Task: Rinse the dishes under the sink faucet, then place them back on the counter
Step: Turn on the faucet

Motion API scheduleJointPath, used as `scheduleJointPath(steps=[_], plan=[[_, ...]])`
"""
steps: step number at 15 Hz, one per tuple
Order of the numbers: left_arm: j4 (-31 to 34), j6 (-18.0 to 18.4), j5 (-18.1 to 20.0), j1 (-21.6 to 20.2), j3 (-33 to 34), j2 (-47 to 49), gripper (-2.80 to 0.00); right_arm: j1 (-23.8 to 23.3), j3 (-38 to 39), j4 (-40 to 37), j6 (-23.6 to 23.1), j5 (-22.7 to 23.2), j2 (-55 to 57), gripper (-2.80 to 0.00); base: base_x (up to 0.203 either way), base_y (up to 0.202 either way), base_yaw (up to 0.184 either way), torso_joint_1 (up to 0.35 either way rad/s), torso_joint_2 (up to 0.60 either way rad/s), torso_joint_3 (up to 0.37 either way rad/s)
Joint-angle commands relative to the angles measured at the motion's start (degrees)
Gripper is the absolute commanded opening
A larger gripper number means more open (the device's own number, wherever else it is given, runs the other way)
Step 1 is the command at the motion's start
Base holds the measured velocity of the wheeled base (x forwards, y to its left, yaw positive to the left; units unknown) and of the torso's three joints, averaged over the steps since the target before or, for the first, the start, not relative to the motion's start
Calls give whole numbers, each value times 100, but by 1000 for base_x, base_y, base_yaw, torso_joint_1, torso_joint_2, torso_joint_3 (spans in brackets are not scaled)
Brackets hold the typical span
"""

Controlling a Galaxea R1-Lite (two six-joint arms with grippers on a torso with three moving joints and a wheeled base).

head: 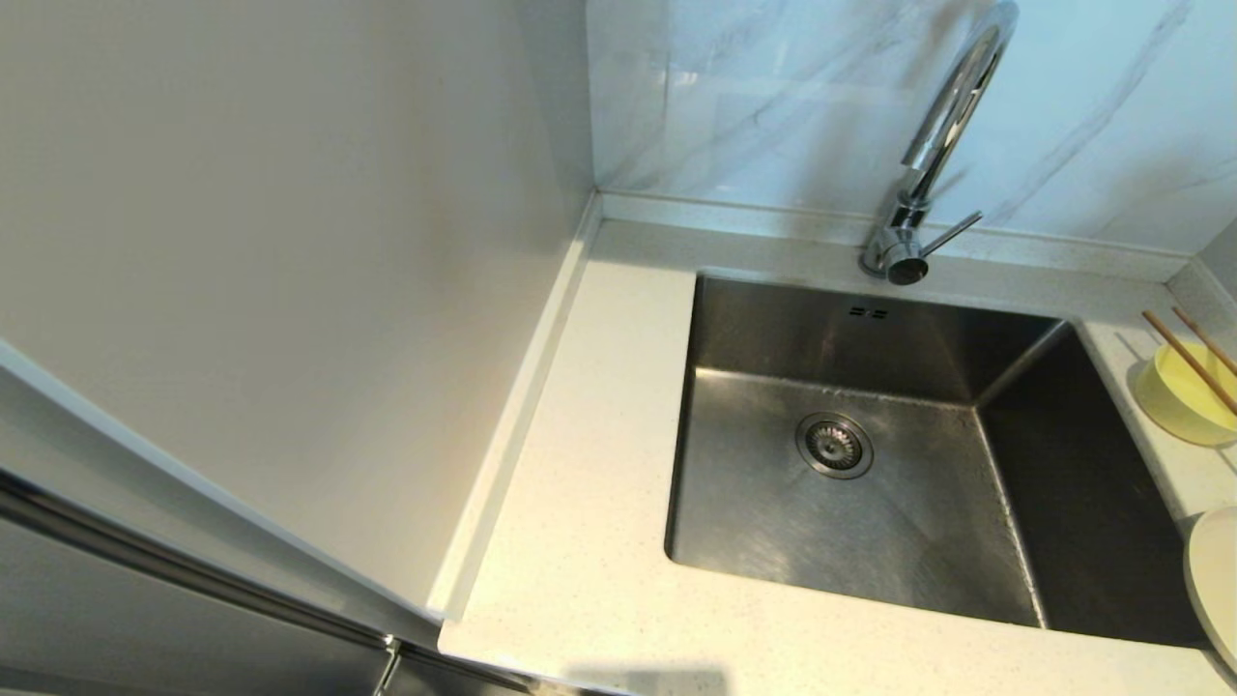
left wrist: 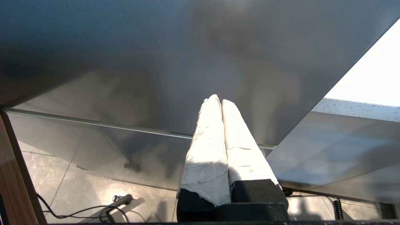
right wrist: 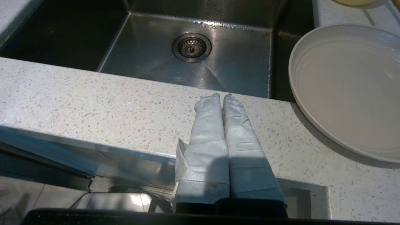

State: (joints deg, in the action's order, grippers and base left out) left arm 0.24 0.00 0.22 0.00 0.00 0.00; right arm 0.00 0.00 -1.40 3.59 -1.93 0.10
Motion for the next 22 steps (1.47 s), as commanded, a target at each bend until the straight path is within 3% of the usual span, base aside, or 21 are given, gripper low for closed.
scheduleJointPath(steps=[1,22], plan=[[2,0,-4,0,0,0,-280,0,48,0,2,-1,8,-280,0,0,0,0,0,0],[2,0,4,0,0,0,-280,1,44,0,2,-1,7,-280,0,0,0,0,0,0]])
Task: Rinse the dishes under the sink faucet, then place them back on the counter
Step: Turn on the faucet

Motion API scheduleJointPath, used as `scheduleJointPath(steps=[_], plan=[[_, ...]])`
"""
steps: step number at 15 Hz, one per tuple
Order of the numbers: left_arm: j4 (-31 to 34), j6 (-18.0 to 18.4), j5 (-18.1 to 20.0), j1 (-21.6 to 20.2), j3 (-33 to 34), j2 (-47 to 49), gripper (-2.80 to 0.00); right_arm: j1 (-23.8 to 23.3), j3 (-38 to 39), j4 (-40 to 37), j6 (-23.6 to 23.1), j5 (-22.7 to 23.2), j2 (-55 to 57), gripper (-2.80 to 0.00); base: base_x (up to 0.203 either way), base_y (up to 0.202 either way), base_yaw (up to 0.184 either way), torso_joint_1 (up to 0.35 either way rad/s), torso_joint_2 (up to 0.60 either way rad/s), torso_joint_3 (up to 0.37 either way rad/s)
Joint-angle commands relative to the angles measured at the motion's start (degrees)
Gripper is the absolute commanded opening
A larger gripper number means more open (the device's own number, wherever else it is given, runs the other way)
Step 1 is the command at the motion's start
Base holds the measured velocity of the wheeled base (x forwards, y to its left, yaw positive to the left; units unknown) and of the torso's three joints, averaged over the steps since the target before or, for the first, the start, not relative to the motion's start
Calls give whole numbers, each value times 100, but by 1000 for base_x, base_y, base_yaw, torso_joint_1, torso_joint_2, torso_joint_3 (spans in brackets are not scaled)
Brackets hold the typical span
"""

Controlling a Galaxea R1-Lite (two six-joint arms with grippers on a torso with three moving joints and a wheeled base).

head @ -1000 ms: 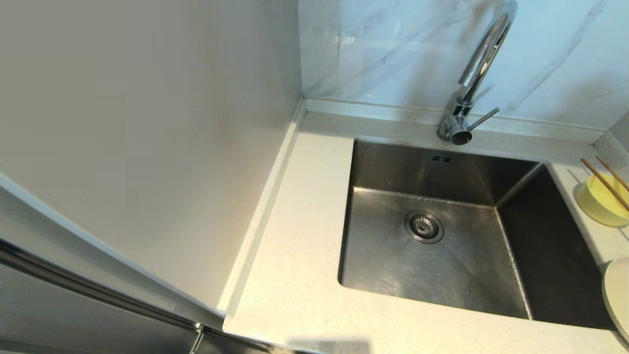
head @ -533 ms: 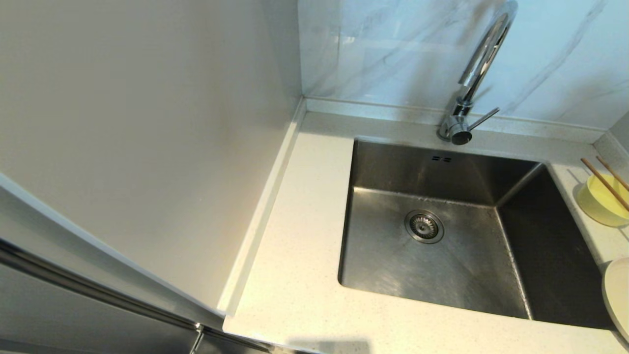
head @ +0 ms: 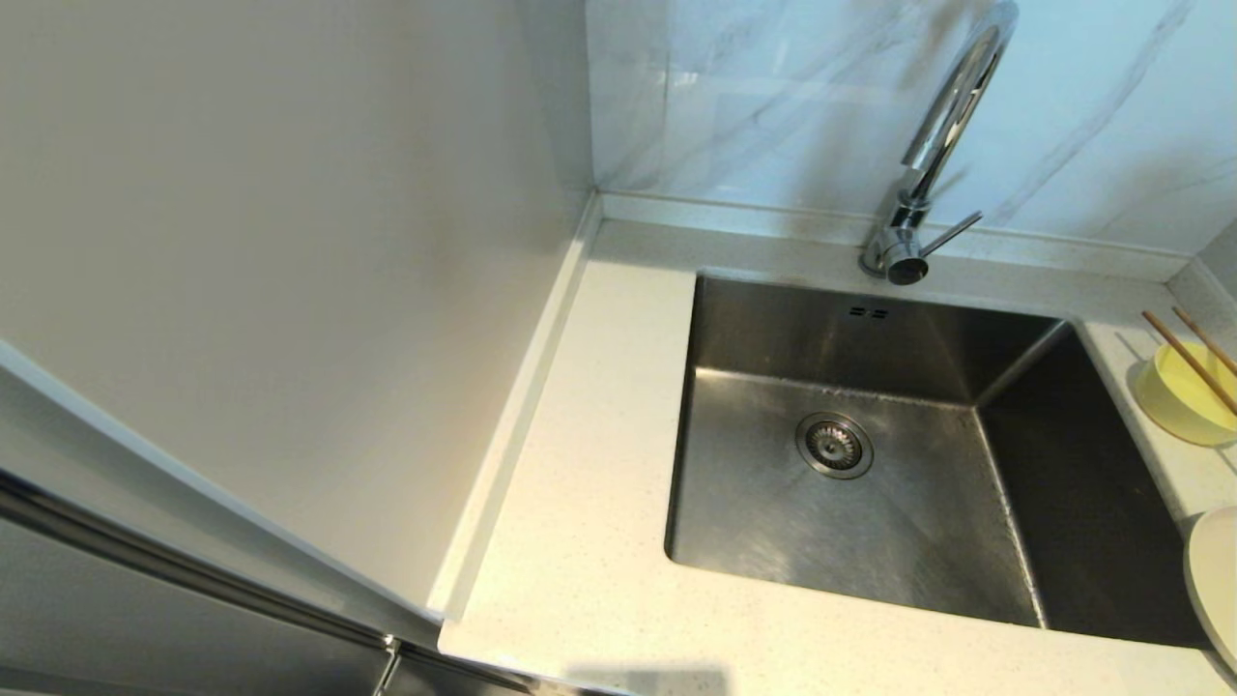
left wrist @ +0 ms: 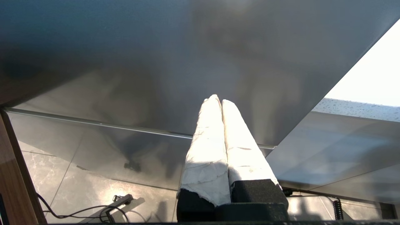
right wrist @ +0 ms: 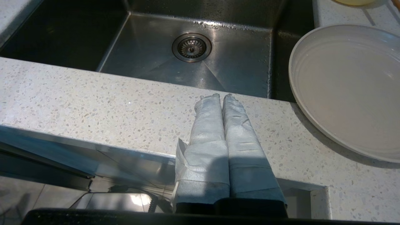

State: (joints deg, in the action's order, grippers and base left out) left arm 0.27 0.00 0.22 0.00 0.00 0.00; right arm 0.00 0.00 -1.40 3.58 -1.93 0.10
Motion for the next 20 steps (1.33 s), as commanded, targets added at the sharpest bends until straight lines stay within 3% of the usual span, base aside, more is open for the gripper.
scheduleJointPath(steps=[1,20], plan=[[0,0,4,0,0,0,-280,0,45,-1,2,-1,8,-280,0,0,0,0,0,0],[0,0,-1,0,0,0,-280,0,53,-1,2,-1,8,-280,0,0,0,0,0,0]])
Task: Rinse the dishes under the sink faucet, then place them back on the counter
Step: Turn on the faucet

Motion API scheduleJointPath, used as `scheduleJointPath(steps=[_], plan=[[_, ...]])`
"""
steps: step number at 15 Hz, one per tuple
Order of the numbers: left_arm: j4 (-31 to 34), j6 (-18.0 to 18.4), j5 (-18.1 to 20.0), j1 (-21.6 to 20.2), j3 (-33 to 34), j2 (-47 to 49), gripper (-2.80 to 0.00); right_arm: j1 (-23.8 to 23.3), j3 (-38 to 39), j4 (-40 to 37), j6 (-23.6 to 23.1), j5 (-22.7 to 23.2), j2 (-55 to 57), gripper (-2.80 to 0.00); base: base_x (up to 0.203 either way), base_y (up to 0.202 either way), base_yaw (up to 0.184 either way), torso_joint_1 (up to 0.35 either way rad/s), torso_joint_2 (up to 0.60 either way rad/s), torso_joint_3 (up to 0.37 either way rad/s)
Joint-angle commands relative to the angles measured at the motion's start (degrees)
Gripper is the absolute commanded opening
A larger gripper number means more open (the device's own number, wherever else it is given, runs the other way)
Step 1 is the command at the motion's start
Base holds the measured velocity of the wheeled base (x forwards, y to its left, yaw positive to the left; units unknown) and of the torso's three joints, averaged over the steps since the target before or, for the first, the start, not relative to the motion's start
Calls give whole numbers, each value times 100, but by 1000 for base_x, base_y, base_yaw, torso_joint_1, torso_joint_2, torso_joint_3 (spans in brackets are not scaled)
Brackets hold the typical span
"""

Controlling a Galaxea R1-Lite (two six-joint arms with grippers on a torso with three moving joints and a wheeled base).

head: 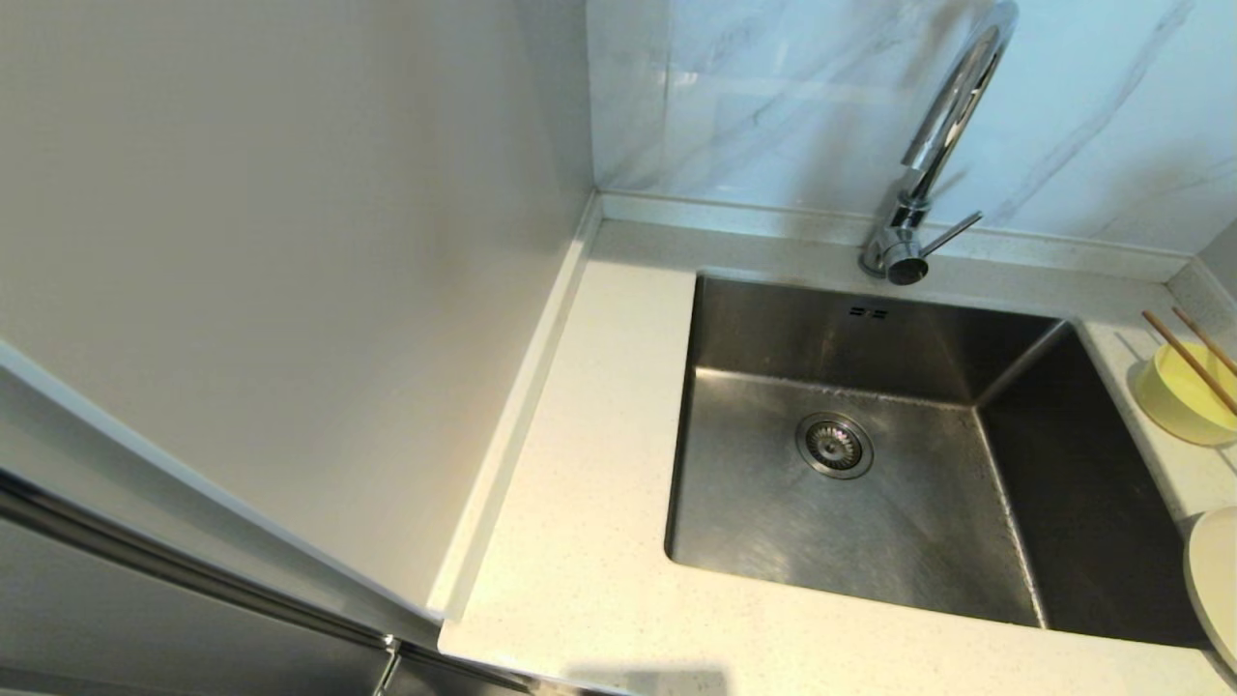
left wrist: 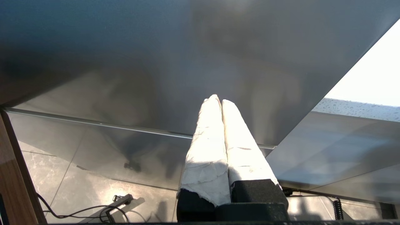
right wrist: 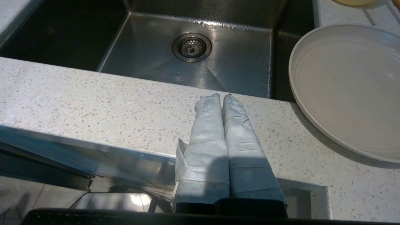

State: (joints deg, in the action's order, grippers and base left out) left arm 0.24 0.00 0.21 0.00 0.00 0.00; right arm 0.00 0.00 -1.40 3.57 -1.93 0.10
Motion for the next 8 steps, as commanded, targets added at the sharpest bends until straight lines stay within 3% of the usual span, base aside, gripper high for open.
scheduleJointPath(steps=[1,8], plan=[[2,0,-3,0,0,0,-280,0,53,0,3,-1,8,-280,0,0,0,0,0,0],[2,0,-3,0,0,0,-280,0,48,0,3,-1,8,-280,0,0,0,0,0,0]])
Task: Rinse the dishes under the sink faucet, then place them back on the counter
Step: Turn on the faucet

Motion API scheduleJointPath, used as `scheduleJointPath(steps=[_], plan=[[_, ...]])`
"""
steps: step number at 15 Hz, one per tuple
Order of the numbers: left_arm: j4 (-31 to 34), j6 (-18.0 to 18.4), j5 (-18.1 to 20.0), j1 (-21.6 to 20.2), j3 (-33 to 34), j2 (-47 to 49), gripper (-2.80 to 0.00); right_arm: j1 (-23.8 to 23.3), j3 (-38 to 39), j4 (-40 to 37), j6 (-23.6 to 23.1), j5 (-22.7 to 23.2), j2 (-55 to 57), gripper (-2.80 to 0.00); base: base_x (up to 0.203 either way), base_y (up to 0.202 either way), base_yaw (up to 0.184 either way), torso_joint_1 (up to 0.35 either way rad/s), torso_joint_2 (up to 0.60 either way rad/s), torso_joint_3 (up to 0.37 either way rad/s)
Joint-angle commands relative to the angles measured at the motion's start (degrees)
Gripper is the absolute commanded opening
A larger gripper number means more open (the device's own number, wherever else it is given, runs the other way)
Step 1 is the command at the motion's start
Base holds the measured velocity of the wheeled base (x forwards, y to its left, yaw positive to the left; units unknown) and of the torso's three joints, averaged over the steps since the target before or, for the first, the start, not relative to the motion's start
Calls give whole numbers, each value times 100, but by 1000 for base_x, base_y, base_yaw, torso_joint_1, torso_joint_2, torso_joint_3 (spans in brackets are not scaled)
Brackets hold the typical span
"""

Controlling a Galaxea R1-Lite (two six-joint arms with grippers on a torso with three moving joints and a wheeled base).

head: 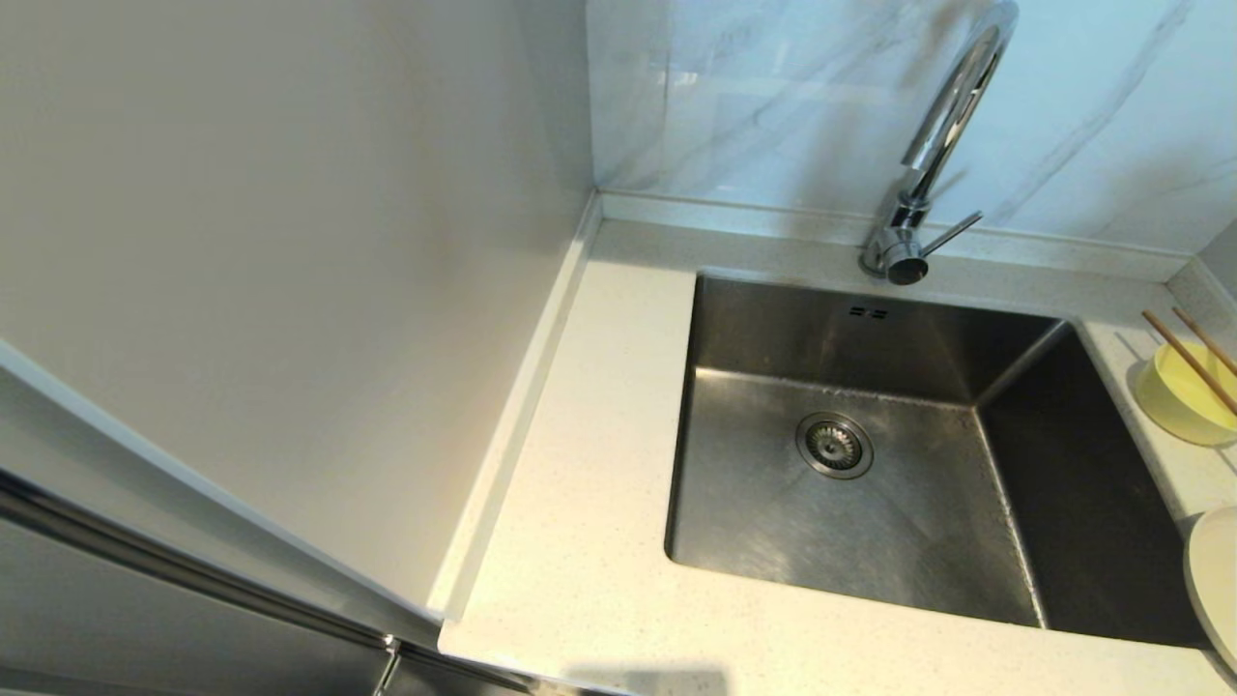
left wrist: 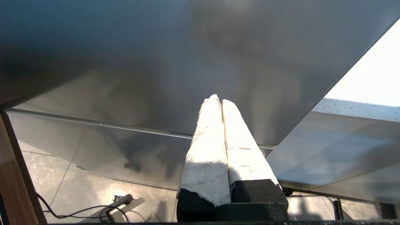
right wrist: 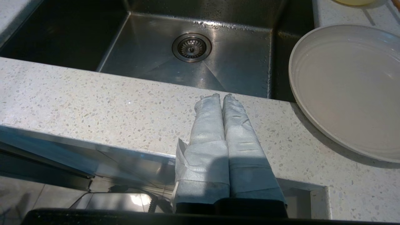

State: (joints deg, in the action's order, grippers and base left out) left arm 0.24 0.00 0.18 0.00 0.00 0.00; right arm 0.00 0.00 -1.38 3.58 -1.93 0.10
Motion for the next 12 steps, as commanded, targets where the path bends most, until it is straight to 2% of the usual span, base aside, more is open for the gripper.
scheduleJointPath(steps=[1,12], plan=[[2,0,8,0,0,0,-280,0,44,-3,2,-1,8,-280,0,0,0,0,0,0],[2,0,-1,0,0,0,-280,0,51,-3,2,-1,-1,-280,0,0,0,0,0,0]])
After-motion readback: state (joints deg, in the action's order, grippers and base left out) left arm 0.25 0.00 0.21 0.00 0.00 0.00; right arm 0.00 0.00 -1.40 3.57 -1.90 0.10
